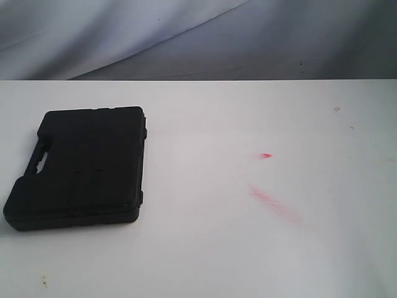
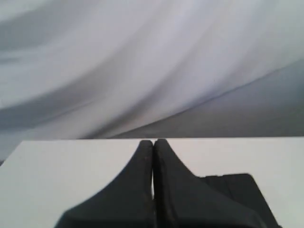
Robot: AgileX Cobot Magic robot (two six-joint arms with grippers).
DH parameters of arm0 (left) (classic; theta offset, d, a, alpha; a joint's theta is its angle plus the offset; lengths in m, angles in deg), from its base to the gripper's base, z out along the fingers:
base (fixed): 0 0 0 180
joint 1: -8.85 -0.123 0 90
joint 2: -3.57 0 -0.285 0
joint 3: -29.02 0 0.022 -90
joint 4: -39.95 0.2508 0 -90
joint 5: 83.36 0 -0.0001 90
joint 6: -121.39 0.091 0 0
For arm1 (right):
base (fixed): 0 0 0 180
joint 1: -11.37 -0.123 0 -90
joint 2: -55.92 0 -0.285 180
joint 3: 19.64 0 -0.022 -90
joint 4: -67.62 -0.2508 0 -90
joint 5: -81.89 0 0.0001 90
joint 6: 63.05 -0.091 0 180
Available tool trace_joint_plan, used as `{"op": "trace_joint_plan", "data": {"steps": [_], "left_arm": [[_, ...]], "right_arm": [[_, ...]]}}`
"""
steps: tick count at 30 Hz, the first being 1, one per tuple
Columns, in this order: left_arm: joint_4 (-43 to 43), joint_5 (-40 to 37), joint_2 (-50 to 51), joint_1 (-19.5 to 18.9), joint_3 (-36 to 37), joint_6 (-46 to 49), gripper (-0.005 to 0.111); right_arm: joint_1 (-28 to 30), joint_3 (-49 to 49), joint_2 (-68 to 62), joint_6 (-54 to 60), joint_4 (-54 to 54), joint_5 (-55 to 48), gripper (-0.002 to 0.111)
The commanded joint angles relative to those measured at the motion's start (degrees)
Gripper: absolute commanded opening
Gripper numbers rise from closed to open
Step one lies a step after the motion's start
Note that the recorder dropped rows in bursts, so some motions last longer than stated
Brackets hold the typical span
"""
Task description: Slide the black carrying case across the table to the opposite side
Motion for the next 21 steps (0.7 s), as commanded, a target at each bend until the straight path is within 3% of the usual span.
{"op": "trace_joint_plan", "data": {"steps": [1,7,13,16,21], "left_arm": [[-7.4,0.3,-13.8,0.4,5.4,3.0,0.0],[-14.1,-1.1,-28.3,0.4,12.0,15.9,0.0],[-20.2,-10.4,-31.6,0.4,18.8,17.0,0.0],[-24.7,-8.4,-31.6,0.4,22.4,17.0,0.0],[-29.8,3.3,-31.6,0.4,28.1,17.4,0.0]], "right_arm": [[0.3,0.2,0.2,-0.1,-0.4,0.1,0.0],[0.3,0.2,0.2,-0.1,-0.4,0.1,0.0],[0.3,0.2,0.2,-0.1,-0.4,0.1,0.0],[0.3,0.2,0.2,-0.1,-0.4,0.1,0.0],[0.3,0.2,0.2,-0.1,-0.4,0.1,0.0]]}}
